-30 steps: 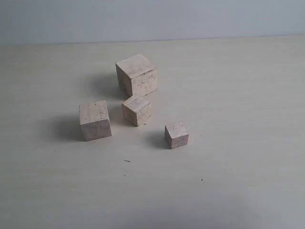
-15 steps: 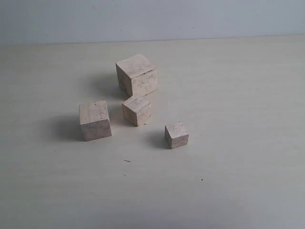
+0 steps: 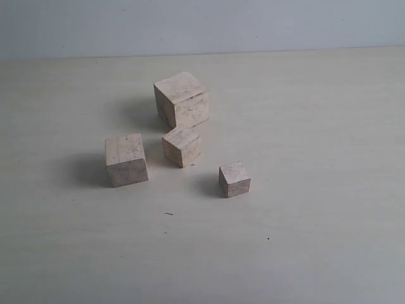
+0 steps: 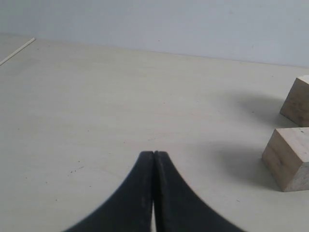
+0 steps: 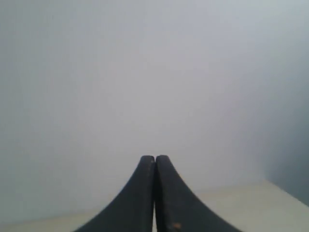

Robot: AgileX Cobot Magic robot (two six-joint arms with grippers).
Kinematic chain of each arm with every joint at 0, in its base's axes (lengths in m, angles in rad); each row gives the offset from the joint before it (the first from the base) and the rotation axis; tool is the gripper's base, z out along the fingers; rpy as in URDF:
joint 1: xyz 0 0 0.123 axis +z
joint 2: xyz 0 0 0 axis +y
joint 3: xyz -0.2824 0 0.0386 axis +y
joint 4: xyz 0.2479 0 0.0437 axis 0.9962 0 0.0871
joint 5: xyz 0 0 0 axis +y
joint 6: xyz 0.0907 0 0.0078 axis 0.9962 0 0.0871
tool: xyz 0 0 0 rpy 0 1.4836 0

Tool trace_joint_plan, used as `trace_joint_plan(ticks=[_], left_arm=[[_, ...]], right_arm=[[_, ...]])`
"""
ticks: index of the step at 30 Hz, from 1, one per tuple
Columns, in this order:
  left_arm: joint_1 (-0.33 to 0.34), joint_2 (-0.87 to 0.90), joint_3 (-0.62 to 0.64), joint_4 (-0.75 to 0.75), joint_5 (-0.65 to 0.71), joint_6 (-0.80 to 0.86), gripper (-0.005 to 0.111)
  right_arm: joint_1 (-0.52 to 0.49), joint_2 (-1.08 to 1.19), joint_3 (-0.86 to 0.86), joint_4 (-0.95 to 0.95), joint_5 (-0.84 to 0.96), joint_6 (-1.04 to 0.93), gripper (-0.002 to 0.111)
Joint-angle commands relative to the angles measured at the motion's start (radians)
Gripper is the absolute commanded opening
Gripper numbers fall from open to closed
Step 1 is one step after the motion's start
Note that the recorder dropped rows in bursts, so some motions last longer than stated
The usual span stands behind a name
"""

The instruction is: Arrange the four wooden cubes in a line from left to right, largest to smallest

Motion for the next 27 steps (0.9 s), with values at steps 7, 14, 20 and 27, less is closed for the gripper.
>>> trace_joint_plan(ticks=[7,14,20,27], left_arm=[[0.0,-0.006,0.003,-0.001,-0.011,-0.009,0.0],[0.0,-0.006,0.003,-0.001,-0.011,-0.009,0.0],[0.0,-0.006,0.003,-0.001,-0.011,-0.009,0.0],[0.0,-0.006,0.003,-0.001,-0.011,-0.009,0.0]], right_arm=[[0.001,0.035,-0.215,0.142,0.052,0.031,0.0],[0.001,0.334,-0.535,0.142,0.302,0.016,0.0],[0.001,0.656,-0.777,0.188,0.523,-0.03,0.0],[0.155,1.089,-1.0,0.419,0.759,-0.267,0.0]])
